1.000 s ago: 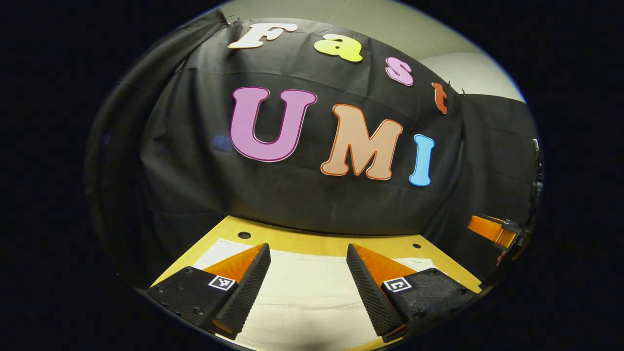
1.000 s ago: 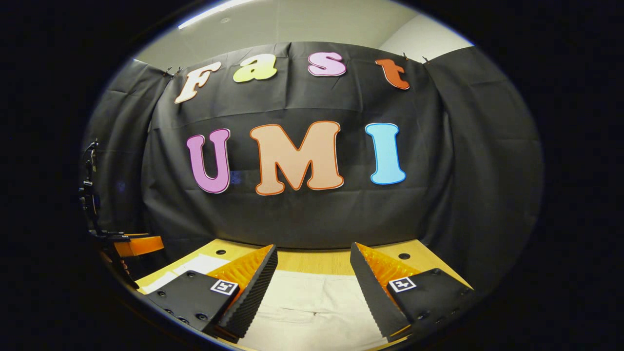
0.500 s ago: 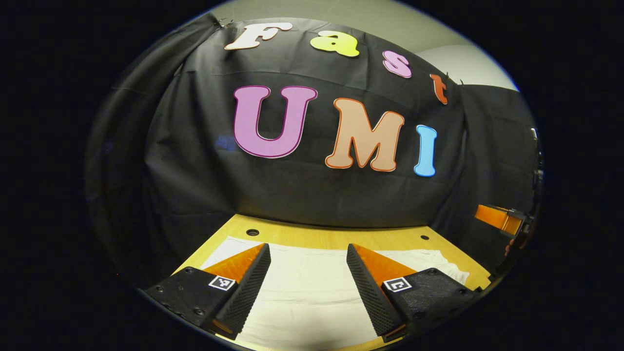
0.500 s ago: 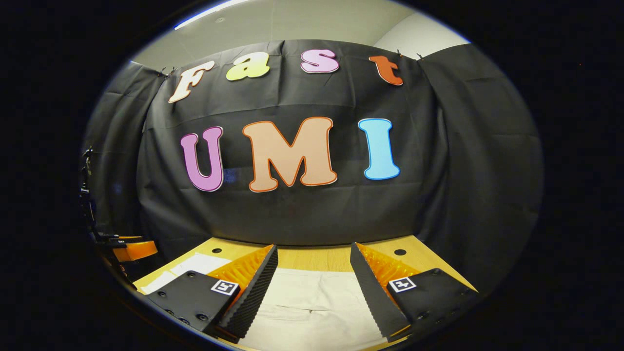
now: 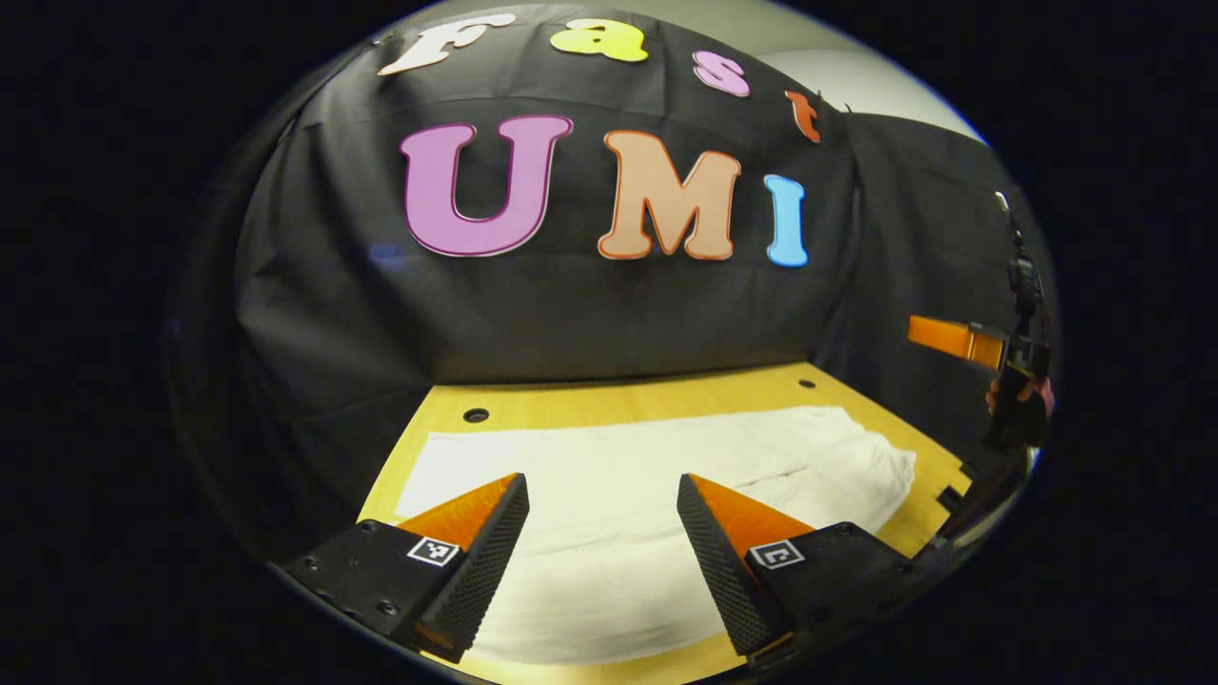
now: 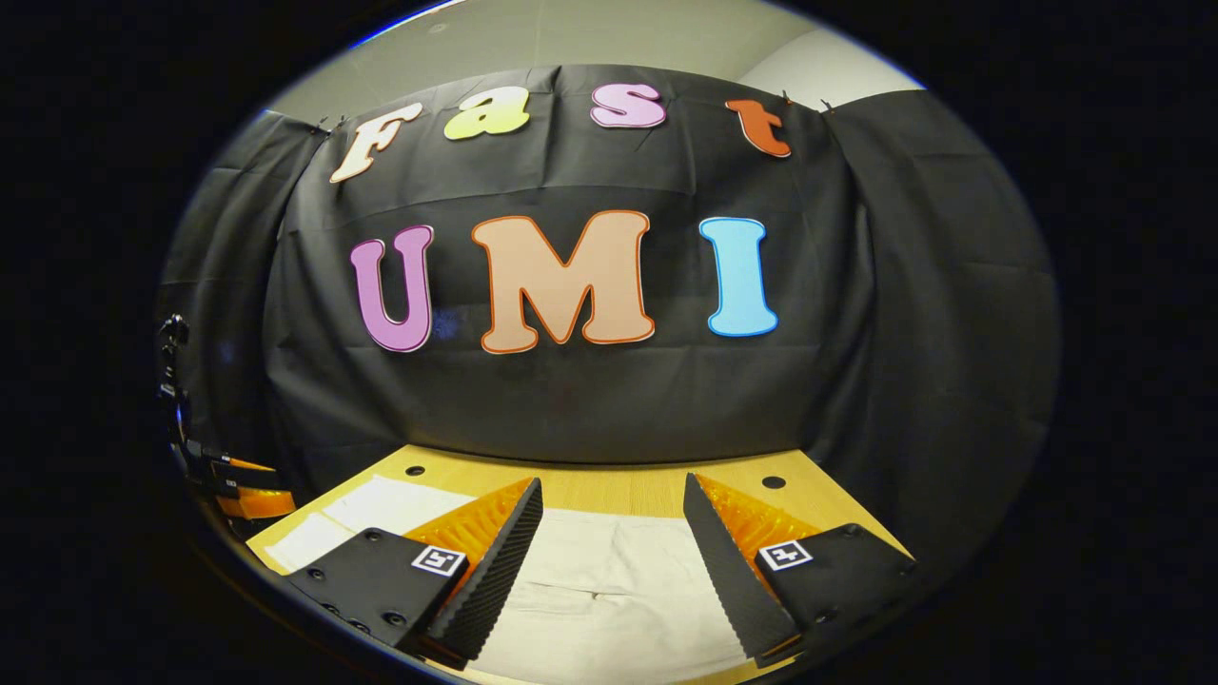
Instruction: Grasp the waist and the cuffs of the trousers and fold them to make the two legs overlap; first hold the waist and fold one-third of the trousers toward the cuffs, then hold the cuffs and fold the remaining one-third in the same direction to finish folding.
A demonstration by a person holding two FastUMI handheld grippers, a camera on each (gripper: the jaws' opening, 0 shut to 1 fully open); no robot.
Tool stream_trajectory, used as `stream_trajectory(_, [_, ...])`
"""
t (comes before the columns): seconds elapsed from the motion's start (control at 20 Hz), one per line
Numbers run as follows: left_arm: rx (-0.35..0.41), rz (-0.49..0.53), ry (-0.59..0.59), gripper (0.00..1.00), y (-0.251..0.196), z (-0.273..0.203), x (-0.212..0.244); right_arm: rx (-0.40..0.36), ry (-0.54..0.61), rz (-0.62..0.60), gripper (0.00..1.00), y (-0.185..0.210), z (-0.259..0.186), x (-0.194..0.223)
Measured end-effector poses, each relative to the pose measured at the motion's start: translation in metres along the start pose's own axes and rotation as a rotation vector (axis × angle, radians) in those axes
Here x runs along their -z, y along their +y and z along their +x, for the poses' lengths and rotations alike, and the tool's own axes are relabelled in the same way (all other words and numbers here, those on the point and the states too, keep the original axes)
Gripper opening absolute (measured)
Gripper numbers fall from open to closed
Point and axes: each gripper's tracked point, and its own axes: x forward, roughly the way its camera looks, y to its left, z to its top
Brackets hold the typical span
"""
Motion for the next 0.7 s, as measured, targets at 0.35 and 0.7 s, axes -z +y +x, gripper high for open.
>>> stream_trajectory(0.35, [0.191, 0.208, 0.321, 0.95, 0.016, -0.015, 0.092, 0.025, 0.034, -0.001, 0.96, -0.009, -0.001, 0.008])
stream_trajectory(0.7, [0.383, 0.470, 0.661, 0.94, 0.035, -0.048, 0.192, 0.049, 0.067, -0.006, 0.96, -0.018, -0.003, 0.022])
